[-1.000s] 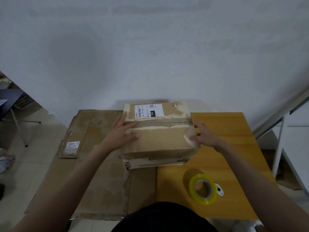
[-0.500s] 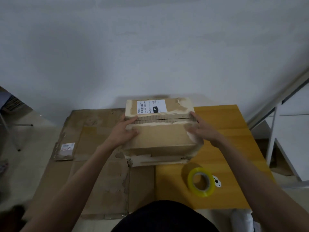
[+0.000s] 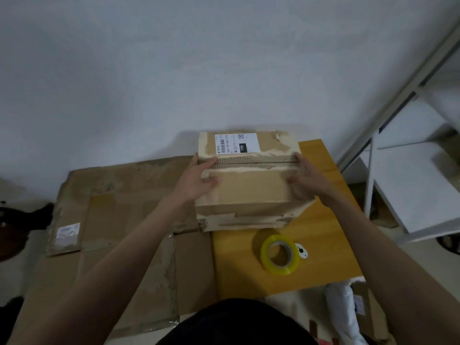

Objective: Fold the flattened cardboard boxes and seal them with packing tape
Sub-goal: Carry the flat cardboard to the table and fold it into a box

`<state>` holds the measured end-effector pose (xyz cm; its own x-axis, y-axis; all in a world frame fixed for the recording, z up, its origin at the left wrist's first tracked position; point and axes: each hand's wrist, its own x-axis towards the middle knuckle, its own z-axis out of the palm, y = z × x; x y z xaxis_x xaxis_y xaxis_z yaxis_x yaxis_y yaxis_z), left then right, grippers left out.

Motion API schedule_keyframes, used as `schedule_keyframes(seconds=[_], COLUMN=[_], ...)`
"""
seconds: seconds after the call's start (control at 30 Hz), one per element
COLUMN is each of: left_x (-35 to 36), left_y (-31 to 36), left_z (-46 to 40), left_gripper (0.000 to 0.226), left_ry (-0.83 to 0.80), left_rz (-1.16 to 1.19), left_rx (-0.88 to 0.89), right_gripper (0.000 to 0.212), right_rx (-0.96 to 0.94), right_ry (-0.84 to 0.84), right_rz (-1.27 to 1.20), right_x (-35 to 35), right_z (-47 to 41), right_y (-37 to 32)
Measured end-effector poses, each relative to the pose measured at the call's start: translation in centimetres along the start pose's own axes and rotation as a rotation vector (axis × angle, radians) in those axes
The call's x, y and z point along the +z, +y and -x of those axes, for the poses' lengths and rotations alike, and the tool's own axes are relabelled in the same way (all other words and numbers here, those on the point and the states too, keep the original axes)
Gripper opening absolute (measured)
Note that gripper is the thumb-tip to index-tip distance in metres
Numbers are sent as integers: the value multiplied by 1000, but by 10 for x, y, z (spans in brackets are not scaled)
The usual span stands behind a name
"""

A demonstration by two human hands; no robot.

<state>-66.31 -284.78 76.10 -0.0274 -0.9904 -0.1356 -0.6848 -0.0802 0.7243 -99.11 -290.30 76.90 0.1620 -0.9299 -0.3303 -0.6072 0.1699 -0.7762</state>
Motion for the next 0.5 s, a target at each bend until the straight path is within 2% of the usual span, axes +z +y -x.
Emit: schedule_keyframes(seconds=[0.13,0.5], left_x=[13,56], left_y=[29,8], left_z=[-25,-39], left_gripper=[63,64], left_ry=[20,-67], left_rz=[35,-70], left_rx=[45,-47], right_gripper=[74,74], right_rx=[19,-13], right_ry=[82,4], right_rz=[-16,143], right_x=[-34,-40], right_z=[-9,-32], right_y=[3,40])
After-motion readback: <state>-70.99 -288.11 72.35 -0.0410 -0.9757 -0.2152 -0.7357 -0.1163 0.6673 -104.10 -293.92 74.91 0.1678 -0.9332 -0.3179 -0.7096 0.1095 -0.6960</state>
